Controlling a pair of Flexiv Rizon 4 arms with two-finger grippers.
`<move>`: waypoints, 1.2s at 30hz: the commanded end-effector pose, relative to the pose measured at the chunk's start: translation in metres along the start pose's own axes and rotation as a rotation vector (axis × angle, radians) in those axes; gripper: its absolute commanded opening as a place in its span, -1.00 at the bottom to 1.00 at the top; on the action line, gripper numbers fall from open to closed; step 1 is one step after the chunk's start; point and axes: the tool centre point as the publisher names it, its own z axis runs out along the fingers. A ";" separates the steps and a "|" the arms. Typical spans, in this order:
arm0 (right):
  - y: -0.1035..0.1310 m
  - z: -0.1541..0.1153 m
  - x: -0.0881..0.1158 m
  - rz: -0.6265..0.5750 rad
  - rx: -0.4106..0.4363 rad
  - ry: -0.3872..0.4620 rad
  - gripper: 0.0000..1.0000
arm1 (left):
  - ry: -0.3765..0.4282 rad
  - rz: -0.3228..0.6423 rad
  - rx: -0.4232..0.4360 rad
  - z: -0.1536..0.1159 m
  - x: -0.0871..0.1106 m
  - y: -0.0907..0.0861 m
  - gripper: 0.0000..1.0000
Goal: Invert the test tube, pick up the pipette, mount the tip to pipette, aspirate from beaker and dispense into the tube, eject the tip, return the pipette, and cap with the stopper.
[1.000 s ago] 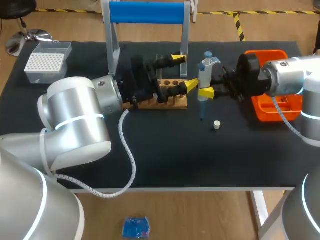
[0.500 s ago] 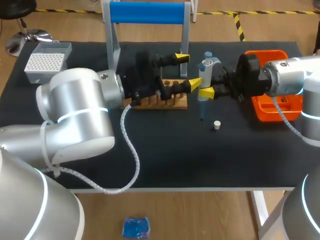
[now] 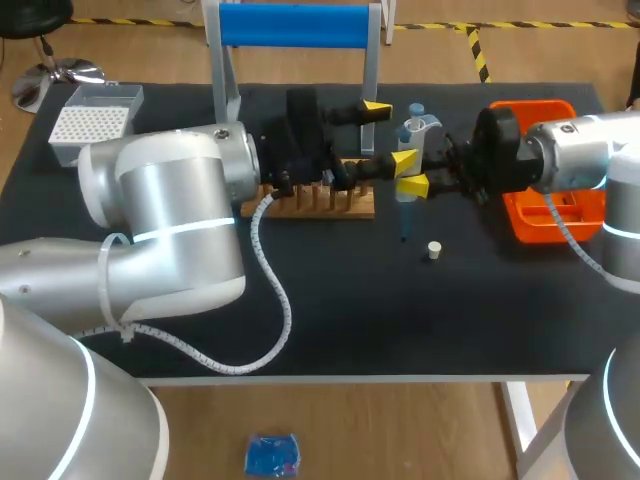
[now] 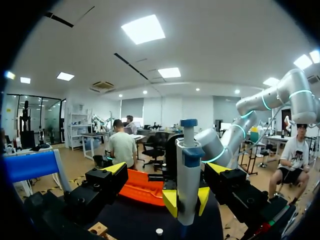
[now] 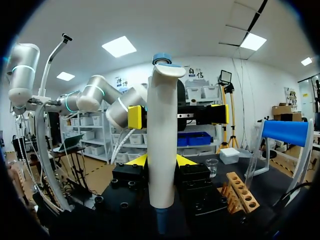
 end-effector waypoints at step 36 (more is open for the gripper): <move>0.000 0.000 0.001 0.000 0.001 -0.001 -1.00 | -0.058 -0.032 0.019 0.010 0.016 0.010 0.74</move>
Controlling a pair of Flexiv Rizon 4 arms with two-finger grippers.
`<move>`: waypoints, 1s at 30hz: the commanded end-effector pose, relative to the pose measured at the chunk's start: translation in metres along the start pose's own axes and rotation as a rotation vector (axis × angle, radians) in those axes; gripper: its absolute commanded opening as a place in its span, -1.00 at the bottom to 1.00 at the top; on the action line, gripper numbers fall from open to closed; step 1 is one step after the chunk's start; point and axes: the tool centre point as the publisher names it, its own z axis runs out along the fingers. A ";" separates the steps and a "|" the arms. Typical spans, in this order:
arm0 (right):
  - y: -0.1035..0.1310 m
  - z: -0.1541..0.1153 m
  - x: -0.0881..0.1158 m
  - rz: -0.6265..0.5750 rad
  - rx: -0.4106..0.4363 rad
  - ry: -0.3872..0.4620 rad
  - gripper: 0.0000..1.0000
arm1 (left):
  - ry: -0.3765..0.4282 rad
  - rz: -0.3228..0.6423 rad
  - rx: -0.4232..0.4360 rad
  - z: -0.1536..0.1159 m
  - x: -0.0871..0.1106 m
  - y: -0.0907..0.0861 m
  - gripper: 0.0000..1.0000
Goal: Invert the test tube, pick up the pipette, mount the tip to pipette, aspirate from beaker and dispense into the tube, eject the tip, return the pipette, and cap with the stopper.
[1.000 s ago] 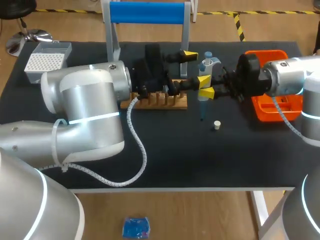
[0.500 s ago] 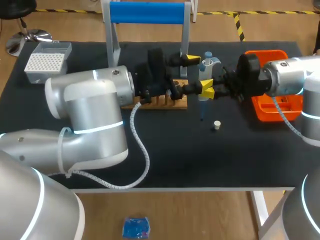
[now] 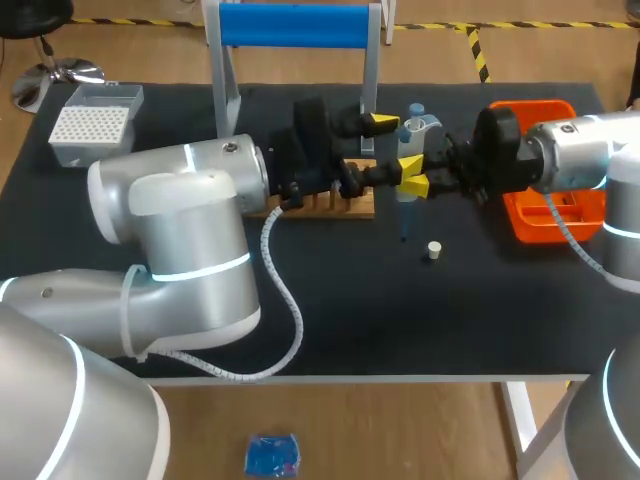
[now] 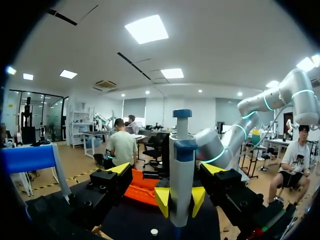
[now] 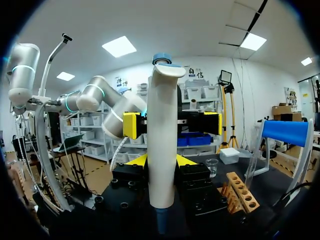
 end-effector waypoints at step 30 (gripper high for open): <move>0.000 0.000 0.001 0.000 0.001 -0.001 -1.00 | -0.020 0.010 0.026 0.008 0.009 0.002 -1.00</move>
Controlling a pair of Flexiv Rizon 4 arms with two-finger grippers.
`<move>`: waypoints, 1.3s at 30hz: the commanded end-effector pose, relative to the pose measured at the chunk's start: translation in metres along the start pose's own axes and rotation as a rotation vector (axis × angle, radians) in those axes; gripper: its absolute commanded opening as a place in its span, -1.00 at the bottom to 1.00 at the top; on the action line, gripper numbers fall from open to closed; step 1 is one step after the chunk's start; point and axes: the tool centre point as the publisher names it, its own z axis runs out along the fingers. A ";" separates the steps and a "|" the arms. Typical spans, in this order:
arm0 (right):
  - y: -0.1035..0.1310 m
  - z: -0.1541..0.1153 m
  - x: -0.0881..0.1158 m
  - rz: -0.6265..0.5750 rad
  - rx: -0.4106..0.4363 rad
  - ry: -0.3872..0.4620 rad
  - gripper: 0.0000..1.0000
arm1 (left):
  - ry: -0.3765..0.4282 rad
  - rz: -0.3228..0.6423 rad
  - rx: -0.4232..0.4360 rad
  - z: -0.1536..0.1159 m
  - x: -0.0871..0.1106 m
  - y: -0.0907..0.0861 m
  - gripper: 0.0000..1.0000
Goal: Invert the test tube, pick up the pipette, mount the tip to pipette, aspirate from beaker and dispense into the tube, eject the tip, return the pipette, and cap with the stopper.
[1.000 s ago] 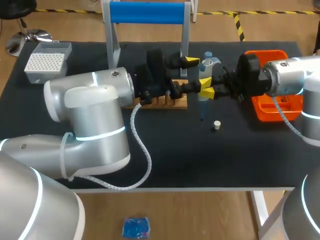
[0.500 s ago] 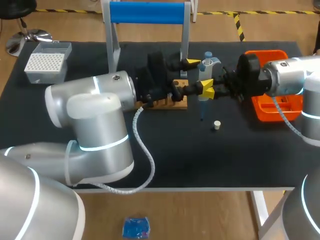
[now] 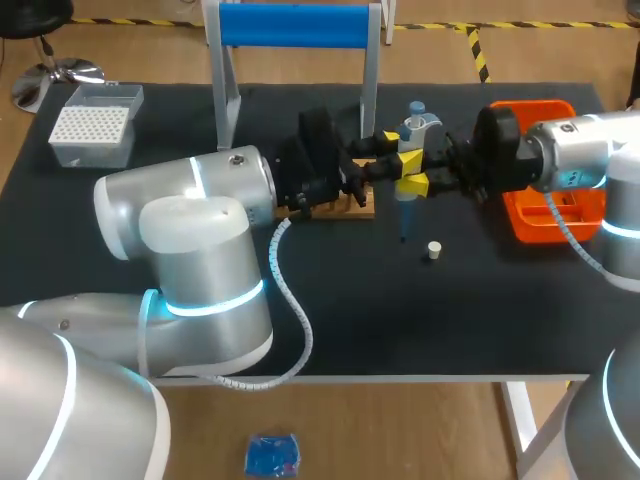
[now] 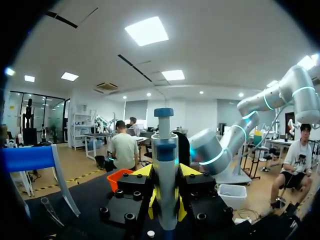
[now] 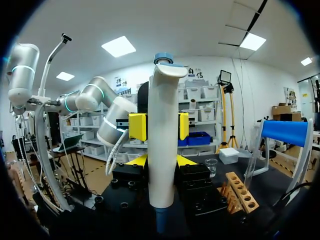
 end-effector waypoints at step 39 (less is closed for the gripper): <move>0.015 -0.041 -0.009 -0.048 0.047 -0.022 1.00 | -0.013 -0.016 0.038 -0.003 -0.013 0.006 -1.00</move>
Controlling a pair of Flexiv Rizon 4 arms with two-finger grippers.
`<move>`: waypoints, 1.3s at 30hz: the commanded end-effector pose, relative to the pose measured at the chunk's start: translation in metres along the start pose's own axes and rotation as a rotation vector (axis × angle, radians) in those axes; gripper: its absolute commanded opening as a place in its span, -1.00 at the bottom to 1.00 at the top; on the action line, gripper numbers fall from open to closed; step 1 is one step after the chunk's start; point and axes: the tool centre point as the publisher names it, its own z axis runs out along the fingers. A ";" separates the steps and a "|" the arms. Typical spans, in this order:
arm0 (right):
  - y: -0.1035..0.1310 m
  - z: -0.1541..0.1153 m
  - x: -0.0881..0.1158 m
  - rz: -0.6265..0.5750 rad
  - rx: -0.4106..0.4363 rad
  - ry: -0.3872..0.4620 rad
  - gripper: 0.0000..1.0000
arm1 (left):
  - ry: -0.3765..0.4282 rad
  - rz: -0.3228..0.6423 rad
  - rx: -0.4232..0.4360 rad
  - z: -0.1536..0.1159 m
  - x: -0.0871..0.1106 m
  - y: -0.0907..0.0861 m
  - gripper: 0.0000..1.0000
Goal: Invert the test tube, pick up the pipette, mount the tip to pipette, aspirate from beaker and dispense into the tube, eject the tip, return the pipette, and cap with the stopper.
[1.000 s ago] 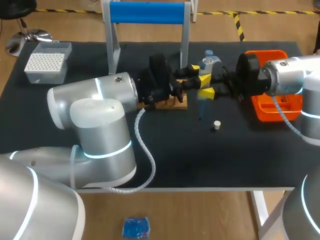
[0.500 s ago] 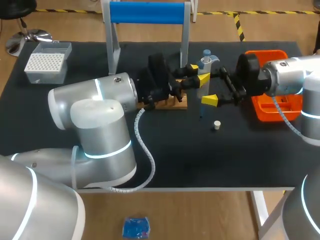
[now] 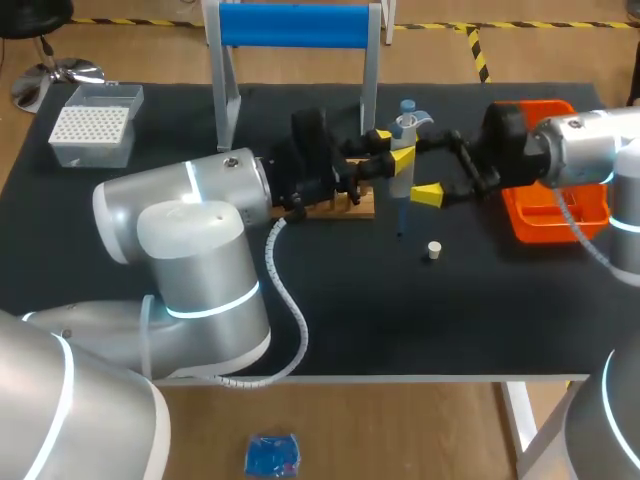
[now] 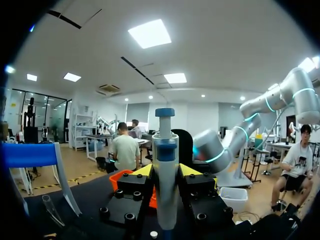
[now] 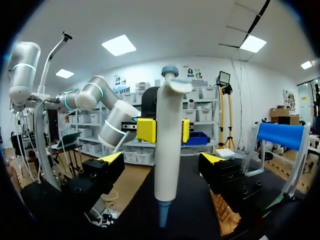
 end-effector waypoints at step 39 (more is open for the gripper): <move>0.037 -0.028 -0.200 -0.100 0.251 -0.315 1.00 | -0.006 -0.005 0.004 0.004 -0.007 0.002 -1.00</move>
